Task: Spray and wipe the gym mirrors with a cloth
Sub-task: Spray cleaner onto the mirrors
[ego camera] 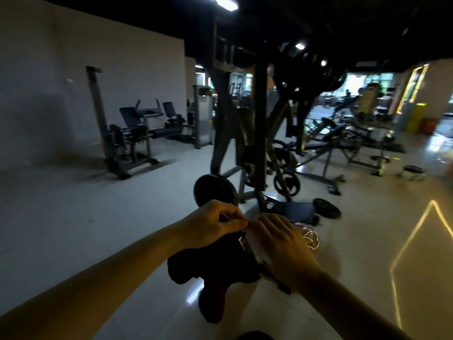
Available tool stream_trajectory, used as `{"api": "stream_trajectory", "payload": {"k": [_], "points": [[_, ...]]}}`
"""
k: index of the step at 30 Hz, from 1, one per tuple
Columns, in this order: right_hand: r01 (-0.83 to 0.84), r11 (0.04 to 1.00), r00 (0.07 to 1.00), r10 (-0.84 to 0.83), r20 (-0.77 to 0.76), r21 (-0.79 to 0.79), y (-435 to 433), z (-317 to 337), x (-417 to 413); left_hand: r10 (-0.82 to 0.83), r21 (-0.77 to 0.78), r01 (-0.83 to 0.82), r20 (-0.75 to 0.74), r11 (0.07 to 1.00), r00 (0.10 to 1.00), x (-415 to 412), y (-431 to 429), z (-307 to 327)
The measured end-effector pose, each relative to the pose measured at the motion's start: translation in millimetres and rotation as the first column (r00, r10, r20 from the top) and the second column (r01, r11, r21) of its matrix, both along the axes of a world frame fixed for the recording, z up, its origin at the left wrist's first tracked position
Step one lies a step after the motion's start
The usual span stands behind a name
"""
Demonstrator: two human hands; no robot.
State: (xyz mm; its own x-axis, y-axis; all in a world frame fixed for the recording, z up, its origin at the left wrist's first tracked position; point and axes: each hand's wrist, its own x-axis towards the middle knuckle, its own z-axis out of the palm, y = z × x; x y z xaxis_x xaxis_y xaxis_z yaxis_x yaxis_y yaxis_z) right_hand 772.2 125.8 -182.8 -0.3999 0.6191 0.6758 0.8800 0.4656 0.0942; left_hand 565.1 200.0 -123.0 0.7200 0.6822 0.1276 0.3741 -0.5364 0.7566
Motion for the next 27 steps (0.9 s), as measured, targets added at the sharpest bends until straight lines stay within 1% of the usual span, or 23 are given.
{"api": "stream_trajectory", "payload": {"k": [4,6,10,11,14,16,20,21,25,27], "points": [[0.100,0.994,0.993,-0.102,0.059,0.039,-47,-12,73,-0.123,-0.003,0.123,-0.039,0.992,0.992,76,-26,-3],[0.148,0.989,0.987,-0.149,0.059,0.014,-70,-15,109,-0.162,-0.018,0.161,-0.048,0.987,0.986,113,-44,-4],[0.245,0.966,0.970,-0.245,0.007,-0.079,-114,-17,184,-0.189,-0.050,0.189,0.006,0.981,0.982,195,-85,0],[0.264,0.959,0.964,-0.267,-0.012,-0.099,-125,-19,202,-0.199,-0.048,0.199,-0.001,0.979,0.980,216,-95,2],[0.310,0.941,0.947,-0.318,-0.043,-0.134,-160,-27,255,-0.250,-0.053,0.246,-0.091,0.968,0.964,280,-122,-3],[0.345,0.934,0.936,-0.350,-0.047,-0.089,-185,-30,289,-0.276,-0.040,0.274,-0.146,0.961,0.950,321,-138,-11],[0.434,0.900,0.899,-0.435,0.048,0.028,-230,-39,357,-0.369,-0.023,0.373,-0.215,0.927,0.904,394,-175,-20],[0.460,0.887,0.886,-0.461,0.055,0.035,-241,-43,372,-0.398,-0.019,0.404,-0.221,0.915,0.890,411,-184,-21],[0.578,0.811,0.807,-0.585,0.086,0.092,-285,-55,428,-0.515,-0.011,0.522,-0.181,0.853,0.838,477,-212,-34],[0.616,0.780,0.778,-0.624,0.069,0.110,-303,-60,449,-0.580,-0.017,0.584,-0.142,0.811,0.802,510,-222,-42]]}}
